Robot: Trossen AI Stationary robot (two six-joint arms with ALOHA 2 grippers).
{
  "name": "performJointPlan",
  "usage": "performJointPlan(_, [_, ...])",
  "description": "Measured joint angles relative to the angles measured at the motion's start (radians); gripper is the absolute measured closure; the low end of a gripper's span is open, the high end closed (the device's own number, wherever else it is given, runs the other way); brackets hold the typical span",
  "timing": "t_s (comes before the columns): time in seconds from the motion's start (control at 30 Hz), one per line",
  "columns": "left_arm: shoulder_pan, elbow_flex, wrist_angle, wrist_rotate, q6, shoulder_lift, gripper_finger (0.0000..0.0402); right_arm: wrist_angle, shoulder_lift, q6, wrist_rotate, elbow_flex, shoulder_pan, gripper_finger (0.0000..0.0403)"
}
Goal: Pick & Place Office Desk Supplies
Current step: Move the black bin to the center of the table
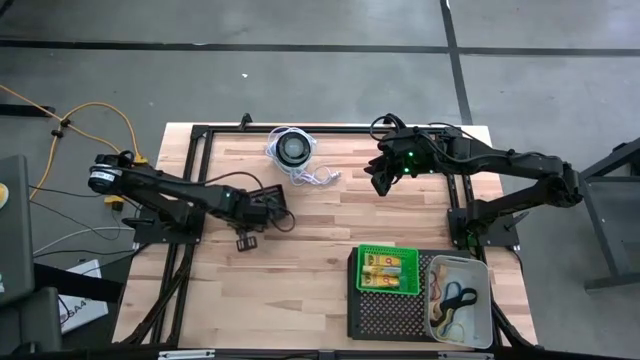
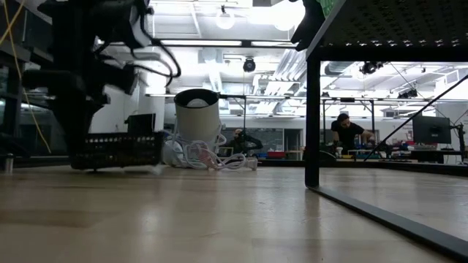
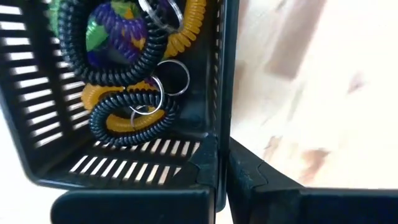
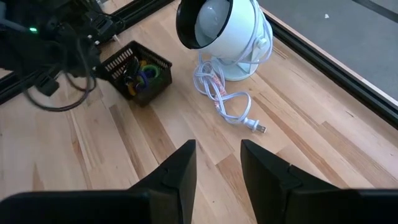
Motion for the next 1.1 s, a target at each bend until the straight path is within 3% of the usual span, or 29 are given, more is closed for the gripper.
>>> performJointPlan(0.3, [-0.053,0.11,0.064,0.002,0.041,0.02,0.04,0.0,0.0,0.0,0.0,0.0,0.0,0.029])
performJointPlan(0.83, [-0.062,0.495,-0.045,0.032,0.219,0.41,0.04,0.013,0.0,0.0,0.0,0.0,0.0,0.029])
performJointPlan(1.1, [-0.117,0.54,-0.044,0.032,0.182,0.465,0.04,0.016,0.0,0.0,0.0,0.0,0.0,0.029])
